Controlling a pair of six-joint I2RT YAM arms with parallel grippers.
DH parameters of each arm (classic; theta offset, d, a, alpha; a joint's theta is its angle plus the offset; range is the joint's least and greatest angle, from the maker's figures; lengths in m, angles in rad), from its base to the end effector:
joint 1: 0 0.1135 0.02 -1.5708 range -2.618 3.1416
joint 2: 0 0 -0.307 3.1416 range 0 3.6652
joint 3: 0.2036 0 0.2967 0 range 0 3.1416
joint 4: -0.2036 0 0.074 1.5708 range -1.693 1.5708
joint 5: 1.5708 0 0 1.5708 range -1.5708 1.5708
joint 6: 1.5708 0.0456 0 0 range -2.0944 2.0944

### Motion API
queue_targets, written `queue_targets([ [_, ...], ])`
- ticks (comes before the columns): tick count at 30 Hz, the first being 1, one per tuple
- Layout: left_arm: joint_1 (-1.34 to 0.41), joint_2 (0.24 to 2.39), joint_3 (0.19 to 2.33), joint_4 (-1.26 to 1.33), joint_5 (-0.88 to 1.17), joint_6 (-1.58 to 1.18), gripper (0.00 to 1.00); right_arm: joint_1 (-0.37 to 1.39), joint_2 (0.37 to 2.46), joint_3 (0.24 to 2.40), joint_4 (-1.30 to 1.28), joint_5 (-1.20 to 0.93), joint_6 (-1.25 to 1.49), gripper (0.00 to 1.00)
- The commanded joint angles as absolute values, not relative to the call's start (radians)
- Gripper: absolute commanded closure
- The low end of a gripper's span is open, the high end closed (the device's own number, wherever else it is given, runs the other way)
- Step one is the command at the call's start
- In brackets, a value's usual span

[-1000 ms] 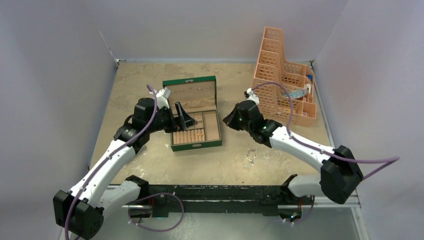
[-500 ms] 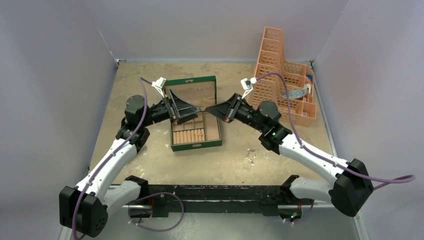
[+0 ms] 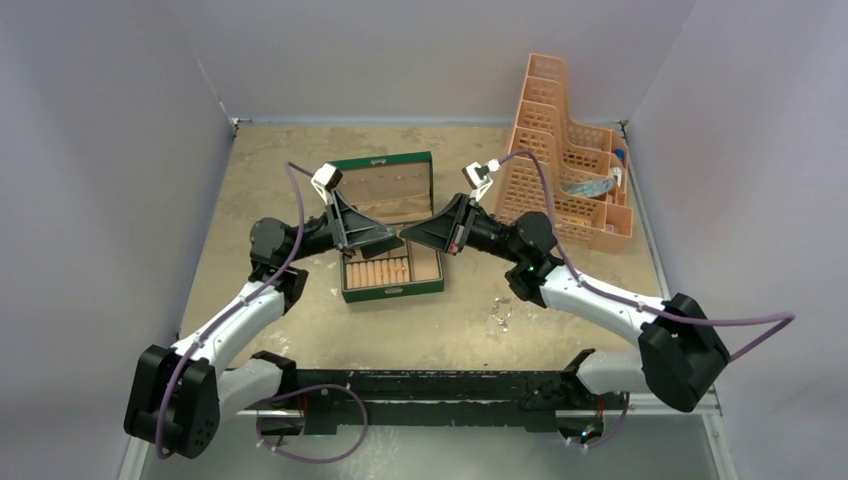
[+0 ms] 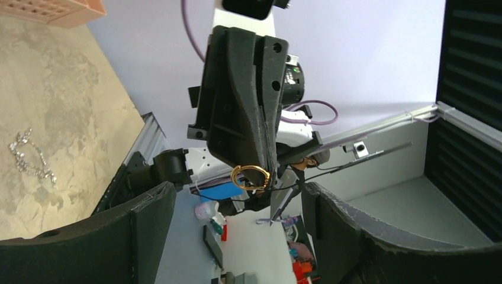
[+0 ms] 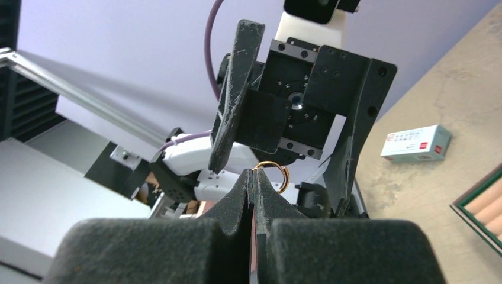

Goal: Organize the mixed jewelry

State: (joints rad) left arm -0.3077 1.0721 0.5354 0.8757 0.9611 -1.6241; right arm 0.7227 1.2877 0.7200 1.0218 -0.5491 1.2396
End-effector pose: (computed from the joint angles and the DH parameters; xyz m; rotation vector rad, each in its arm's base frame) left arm 0.2250 -0.1107 0.3194 -0.0417 1.7857 -2.0979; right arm 0.2190 0.2248 0.3521 -0.2400 1.4400 1.9791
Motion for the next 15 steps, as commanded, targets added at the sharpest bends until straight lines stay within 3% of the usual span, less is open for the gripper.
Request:
queue_targets([
  [1, -0.304, 1.094, 0.519, 1.155, 0.975, -1.756, 0.25, 0.741, 1.302, 0.725, 1.212, -0.609, 1.330, 1.00],
  [7, -0.304, 1.143, 0.494, 1.325, 0.965, -1.854, 0.37, 0.771, 1.357, 0.718, 1.351, -0.607, 1.413, 1.00],
  [15, -0.304, 1.138, 0.490, 1.365, 0.960, -1.858, 0.52, 0.790, 1.412, 0.696, 1.472, -0.592, 1.493, 1.00],
])
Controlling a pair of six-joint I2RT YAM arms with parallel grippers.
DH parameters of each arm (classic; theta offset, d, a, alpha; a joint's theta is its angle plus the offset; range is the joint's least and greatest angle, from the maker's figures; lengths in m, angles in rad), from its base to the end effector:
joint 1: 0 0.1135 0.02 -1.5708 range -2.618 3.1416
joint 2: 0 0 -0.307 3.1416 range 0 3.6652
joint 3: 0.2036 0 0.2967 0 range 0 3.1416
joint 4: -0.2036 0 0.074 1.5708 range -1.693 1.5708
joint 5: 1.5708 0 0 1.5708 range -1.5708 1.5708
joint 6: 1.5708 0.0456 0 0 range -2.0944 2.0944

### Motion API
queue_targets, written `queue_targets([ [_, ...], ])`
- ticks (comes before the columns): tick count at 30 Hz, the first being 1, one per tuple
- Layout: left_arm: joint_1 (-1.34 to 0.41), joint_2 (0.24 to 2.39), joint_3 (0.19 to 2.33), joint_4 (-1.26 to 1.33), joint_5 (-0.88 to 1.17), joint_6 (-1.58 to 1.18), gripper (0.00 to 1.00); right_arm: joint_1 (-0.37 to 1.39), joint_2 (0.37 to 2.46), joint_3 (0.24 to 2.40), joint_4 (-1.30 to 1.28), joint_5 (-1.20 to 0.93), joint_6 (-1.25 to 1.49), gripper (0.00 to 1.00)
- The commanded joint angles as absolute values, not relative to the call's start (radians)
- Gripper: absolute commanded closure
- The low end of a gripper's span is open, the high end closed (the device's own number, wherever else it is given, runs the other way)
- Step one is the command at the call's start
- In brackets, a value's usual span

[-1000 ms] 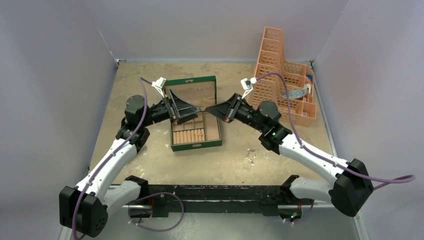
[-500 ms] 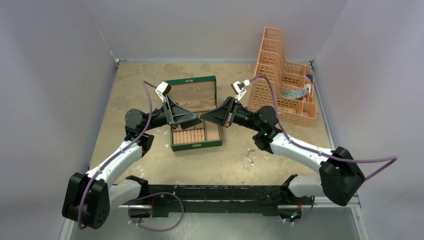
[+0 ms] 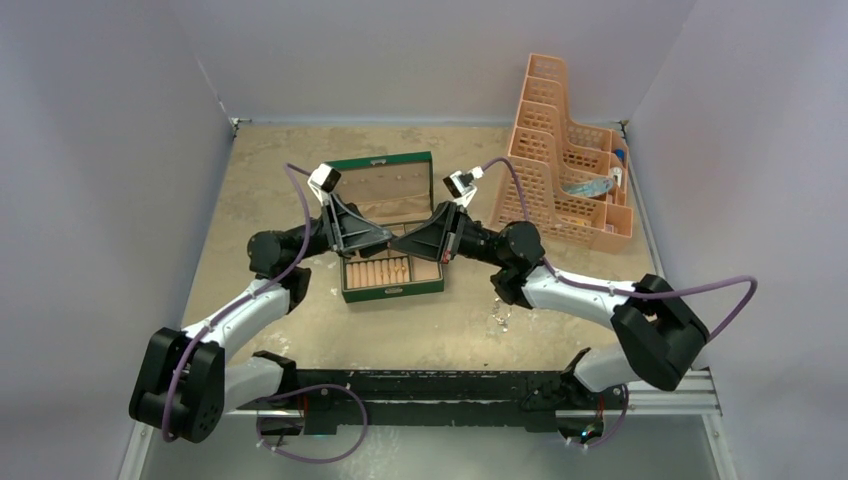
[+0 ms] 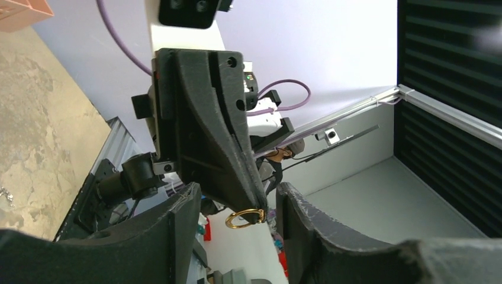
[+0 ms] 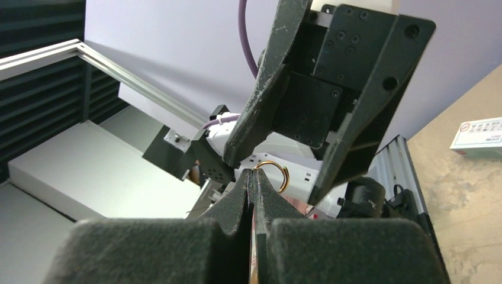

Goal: Organize the mixed jewelry

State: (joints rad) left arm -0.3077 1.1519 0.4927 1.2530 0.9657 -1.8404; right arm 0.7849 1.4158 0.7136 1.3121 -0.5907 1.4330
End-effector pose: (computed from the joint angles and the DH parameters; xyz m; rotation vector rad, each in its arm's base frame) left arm 0.2216 -0.1098 0.3193 0.0201 1.6486 -2.2349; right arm 0.2119 0.2476 0.3390 -0.2818 1.3596 2.2224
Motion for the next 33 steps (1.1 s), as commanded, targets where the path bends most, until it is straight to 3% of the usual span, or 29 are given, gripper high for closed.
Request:
queue_targets([
  [1, -0.304, 1.137, 0.491, 1.374, 0.960, -1.860, 0.53, 0.790, 1.414, 0.692, 1.482, -0.587, 1.501, 1.00],
  [14, -0.304, 1.129, 0.510, 1.391, 1.008, -1.840, 0.57, 0.790, 1.462, 0.649, 1.614, -0.538, 1.592, 1.00],
  [20, -0.304, 1.119, 0.524, 1.380, 1.031, -1.820, 0.66, 0.789, 1.511, 0.638, 1.735, -0.545, 1.659, 1.00],
  [33, -0.304, 1.103, 0.503, 1.385, 1.025, -1.816, 0.74, 0.788, 1.523, 0.618, 1.801, -0.508, 1.696, 1.00],
])
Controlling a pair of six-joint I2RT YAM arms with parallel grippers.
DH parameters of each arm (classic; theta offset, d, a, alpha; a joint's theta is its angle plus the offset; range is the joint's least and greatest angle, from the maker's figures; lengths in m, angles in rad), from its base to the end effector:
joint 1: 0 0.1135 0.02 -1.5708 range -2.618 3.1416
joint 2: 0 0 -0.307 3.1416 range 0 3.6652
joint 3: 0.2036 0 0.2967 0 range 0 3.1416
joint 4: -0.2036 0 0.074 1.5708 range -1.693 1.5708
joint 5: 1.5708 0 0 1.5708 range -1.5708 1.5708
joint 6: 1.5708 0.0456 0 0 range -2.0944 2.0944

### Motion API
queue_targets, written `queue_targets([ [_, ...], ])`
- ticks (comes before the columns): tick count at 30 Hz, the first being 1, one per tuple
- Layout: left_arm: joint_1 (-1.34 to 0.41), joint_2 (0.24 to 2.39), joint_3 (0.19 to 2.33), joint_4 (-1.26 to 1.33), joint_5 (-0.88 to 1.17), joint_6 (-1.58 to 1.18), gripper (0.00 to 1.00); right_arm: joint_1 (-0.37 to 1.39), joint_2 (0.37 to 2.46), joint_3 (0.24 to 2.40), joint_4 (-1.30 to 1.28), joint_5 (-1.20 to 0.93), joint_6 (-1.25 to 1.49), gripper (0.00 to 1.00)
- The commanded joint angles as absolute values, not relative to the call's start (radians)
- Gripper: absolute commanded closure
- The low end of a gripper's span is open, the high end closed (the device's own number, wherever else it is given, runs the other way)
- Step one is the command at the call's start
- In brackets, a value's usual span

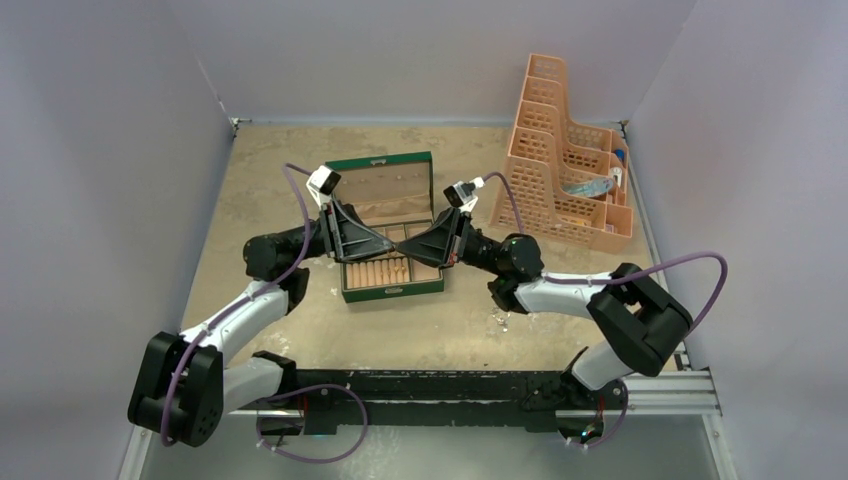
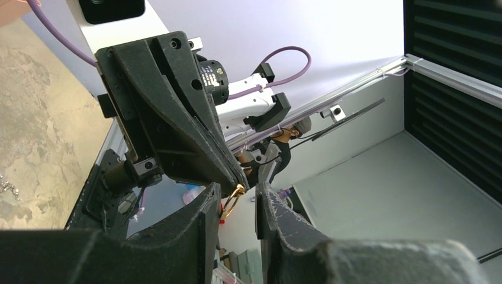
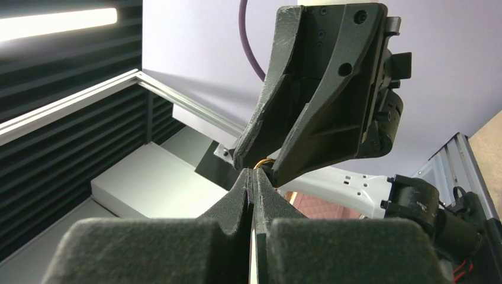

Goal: Organize the mixed jewelry

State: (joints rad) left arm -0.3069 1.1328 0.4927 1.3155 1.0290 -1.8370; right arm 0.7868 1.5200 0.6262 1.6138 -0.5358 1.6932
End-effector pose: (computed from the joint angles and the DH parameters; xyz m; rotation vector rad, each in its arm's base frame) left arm 0.2120 -0.1082 0.3271 0.1660 1.6289 -2.2251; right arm 0.2083 0.2418 0.3058 -0.1200 1.3079 2.4452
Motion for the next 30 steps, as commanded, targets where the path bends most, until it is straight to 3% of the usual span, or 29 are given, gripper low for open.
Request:
queue_targets([
  [1, -0.304, 1.103, 0.503, 1.385, 1.026, -1.816, 0.75, 0.788, 1.525, 0.619, 1.801, -0.508, 1.696, 1.00],
  [11, -0.304, 1.101, 0.491, 1.362, 1.019, -1.799, 0.99, 0.787, 1.528, 0.622, 1.813, -0.499, 1.701, 1.00],
  [20, -0.304, 1.057, 0.483, 1.237, 0.991, -1.719, 1.00, 0.785, 1.475, 0.578, 1.763, -0.501, 1.644, 1.00],
  [25, -0.304, 1.008, 0.501, 1.080, 0.973, -1.603, 1.00, 0.783, 1.385, 0.565, 1.551, -0.499, 1.512, 0.68],
  [30, -0.304, 0.967, 0.541, 0.895, 0.952, -1.464, 1.00, 0.797, 1.277, 0.687, 1.112, -0.457, 1.216, 0.55],
])
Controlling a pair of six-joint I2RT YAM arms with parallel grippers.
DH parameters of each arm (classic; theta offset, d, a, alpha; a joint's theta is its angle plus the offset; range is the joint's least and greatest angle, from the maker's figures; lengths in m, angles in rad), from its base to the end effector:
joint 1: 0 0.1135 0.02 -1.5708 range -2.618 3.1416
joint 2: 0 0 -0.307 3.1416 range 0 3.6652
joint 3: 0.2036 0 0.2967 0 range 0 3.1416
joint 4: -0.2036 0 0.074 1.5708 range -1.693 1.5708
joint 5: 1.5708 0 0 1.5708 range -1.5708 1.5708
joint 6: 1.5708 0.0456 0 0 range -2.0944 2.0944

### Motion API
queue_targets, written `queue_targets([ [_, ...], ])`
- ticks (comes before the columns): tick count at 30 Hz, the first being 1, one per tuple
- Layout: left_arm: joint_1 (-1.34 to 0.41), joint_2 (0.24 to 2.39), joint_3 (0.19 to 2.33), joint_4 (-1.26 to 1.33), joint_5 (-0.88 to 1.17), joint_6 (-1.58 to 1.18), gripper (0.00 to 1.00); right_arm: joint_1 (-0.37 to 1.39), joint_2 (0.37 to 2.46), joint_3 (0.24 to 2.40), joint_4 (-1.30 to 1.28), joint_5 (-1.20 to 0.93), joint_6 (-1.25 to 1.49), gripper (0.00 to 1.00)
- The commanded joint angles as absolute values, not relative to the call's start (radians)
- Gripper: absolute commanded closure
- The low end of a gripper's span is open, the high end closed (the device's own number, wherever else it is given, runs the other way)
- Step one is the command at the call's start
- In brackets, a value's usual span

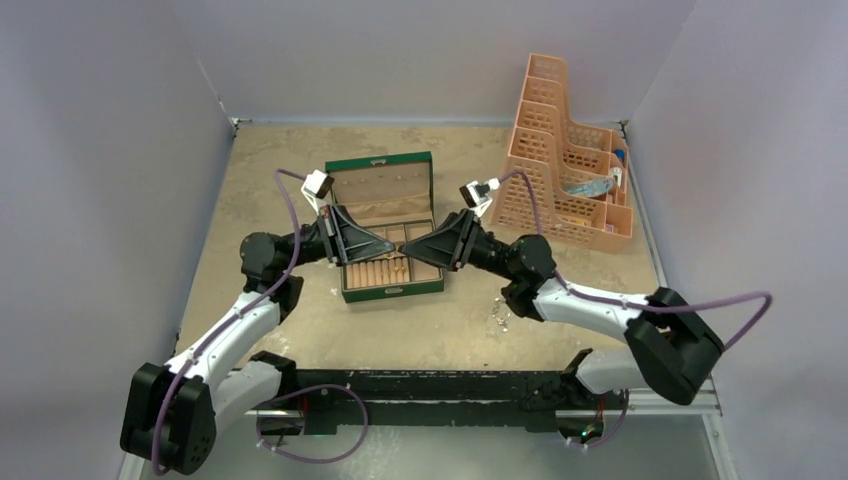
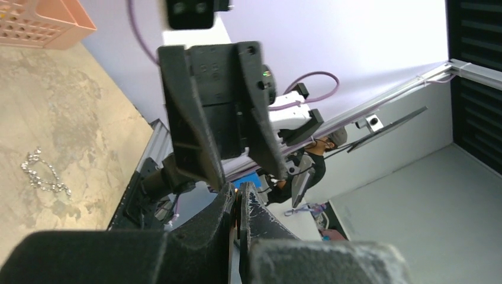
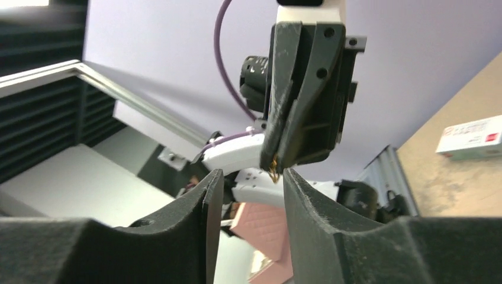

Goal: Organize the mixed jewelry

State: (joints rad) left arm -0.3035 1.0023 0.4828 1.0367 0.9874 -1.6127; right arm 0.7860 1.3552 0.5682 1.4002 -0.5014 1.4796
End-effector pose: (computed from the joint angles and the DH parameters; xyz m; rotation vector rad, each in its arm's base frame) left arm 0.2013 -0.1029 0.3290 0.1514 1.6414 -2.0763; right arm 0.1931 0.2243 0.3155 -0.1499 1.3389 2.2391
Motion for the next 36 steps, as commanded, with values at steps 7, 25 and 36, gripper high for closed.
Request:
queue_targets([
  [7, -0.304, 0.953, 0.584, 0.802, 0.942, -1.400, 1.00, 0.818, 1.272, 0.822, 0.780, -0.410, 1.003, 0.54],
  [25, -0.304, 0.943, 0.589, 0.787, 0.918, -1.387, 1.00, 0.825, 1.180, 0.700, 0.909, -0.394, 0.997, 0.55],
  [36, -0.304, 0.948, 0.586, 0.782, 0.925, -1.382, 1.00, 0.827, 1.223, 0.734, 0.922, -0.411, 1.014, 0.75],
])
